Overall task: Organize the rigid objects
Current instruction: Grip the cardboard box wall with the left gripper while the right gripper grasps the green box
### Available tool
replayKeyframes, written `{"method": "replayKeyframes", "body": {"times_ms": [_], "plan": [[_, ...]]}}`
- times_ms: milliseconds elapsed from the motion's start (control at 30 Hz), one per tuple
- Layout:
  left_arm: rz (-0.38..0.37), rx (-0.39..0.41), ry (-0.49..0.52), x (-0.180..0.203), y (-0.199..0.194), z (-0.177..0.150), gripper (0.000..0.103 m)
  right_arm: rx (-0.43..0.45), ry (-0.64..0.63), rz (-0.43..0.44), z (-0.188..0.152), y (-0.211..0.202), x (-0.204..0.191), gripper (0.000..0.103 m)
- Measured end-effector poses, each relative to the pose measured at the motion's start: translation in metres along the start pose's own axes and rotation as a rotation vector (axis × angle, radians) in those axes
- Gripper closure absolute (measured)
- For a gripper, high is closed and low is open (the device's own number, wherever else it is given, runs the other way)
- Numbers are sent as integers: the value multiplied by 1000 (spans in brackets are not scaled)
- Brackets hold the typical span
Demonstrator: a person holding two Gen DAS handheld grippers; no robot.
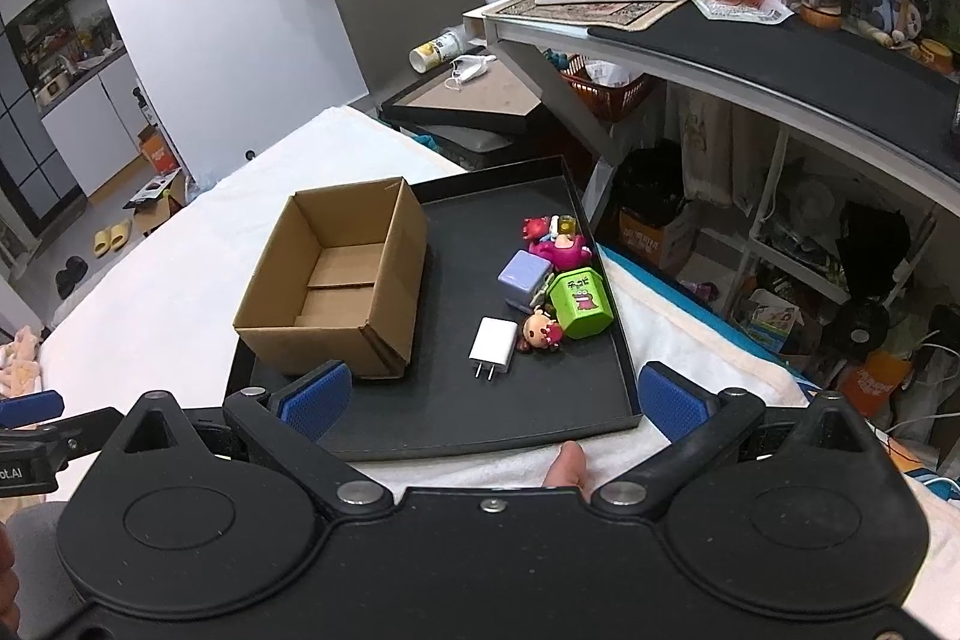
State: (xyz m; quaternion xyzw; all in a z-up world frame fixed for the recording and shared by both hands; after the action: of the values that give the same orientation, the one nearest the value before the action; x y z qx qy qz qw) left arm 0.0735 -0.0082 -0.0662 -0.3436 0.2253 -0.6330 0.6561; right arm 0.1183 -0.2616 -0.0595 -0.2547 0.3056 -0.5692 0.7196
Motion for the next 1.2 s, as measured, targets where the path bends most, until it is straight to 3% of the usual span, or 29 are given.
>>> {"method": "replayKeyframes", "body": {"times_ms": [667,1200], "plan": [[18,-65,6,-17,70,31,1,-71,74,-31,15,67,27,0],[41,-80,-5,-35,128,59,2,-101,229,-60,43,136,63,5]]}}
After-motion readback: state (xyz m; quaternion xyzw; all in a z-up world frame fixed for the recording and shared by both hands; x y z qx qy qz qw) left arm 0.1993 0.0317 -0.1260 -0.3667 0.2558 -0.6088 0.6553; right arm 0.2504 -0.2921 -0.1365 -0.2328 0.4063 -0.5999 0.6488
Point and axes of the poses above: each gripper's, at about its wrist camera, not at the fingertips, and y roughly the way its jaws point, x to its right, z to its top, the point moved 6 cm from there along y, roughly the way its jaws point, and after that the axes turned 3 degrees about -y, right-handed, at the moved point
